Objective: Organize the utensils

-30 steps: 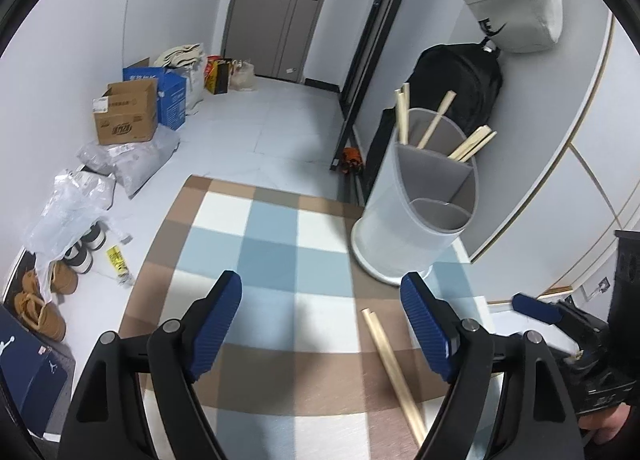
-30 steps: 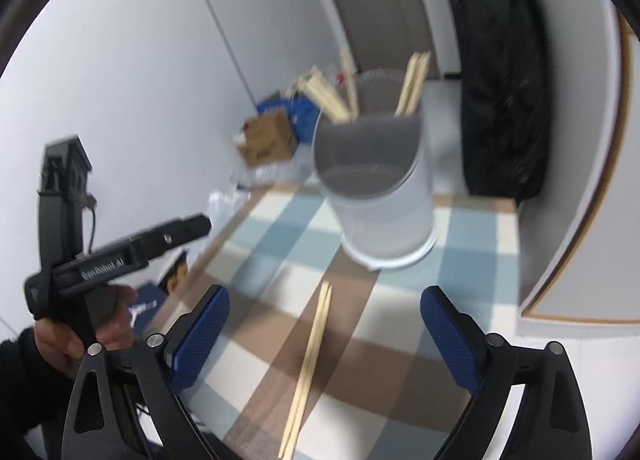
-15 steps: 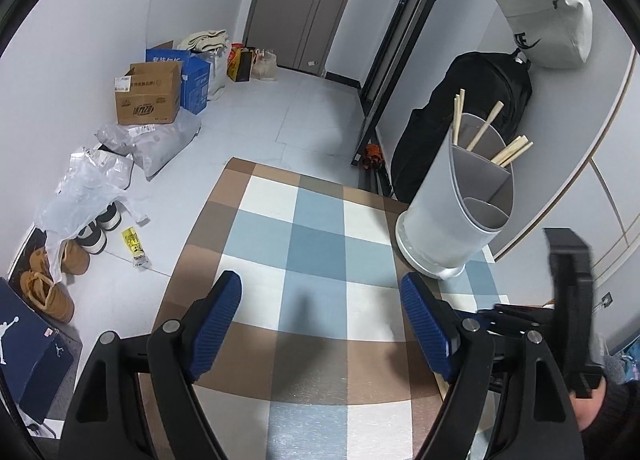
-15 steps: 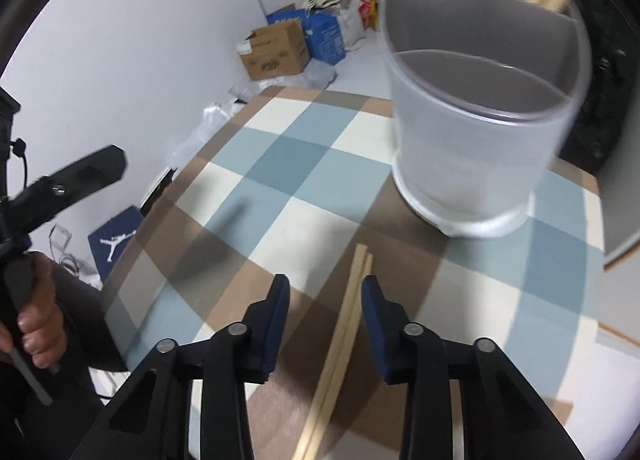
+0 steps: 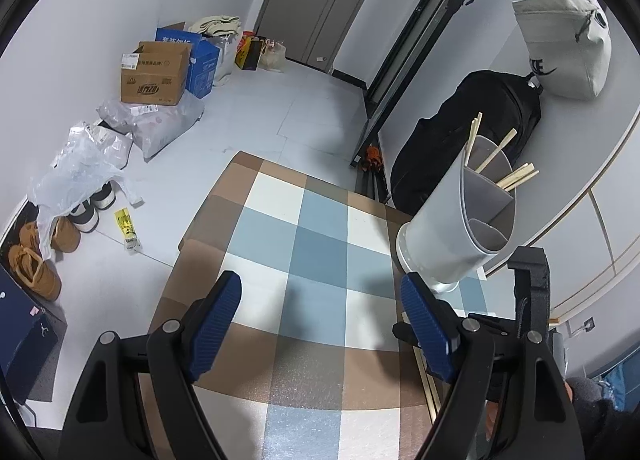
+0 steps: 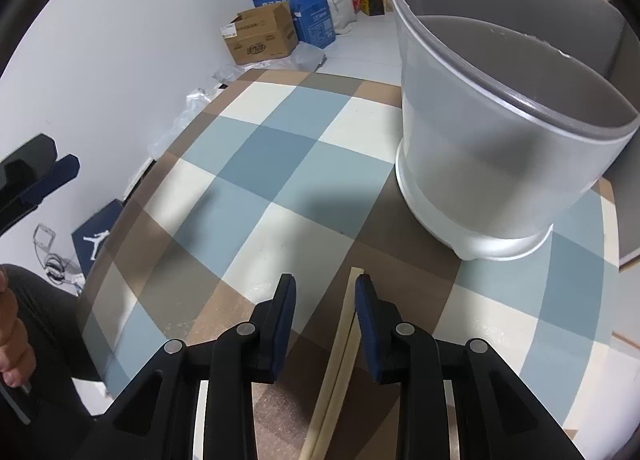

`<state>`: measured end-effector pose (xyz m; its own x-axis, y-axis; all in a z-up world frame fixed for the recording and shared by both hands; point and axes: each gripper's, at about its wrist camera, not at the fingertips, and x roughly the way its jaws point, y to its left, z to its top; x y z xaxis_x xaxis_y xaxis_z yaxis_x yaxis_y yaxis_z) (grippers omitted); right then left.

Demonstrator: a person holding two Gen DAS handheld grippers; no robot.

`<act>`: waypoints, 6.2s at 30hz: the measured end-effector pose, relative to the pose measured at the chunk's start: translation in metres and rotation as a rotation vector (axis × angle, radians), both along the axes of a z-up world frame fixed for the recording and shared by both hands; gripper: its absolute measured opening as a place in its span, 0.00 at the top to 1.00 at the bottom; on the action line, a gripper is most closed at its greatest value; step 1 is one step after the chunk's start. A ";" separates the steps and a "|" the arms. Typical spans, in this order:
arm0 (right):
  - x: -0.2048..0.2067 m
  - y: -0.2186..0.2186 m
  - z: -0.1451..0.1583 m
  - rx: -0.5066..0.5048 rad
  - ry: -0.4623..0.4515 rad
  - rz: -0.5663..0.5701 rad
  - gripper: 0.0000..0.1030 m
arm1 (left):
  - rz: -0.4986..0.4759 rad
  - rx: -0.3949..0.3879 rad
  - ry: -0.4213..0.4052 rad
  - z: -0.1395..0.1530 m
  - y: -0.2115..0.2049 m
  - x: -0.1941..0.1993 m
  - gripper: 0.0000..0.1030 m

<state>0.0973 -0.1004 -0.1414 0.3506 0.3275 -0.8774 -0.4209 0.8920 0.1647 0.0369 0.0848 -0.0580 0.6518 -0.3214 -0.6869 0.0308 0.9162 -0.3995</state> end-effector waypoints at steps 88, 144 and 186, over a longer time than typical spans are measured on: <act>-0.092 -0.175 0.166 0.478 -0.581 -0.335 0.95 | 0.042 0.228 0.500 -0.049 -0.145 0.042 0.82; -0.056 -0.133 0.224 0.467 -0.735 -0.306 0.95 | -0.174 0.008 -0.133 0.083 -0.084 0.005 1.00; -0.055 -0.164 0.175 0.551 -0.638 -0.337 0.95 | 0.294 0.073 0.402 -0.075 -0.019 0.117 1.00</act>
<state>0.0425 -0.2647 0.0333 0.8695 0.4353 -0.2335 -0.3093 0.8484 0.4296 0.1538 0.0659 -0.1332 0.3870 -0.1058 -0.9160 -0.3760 0.8890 -0.2615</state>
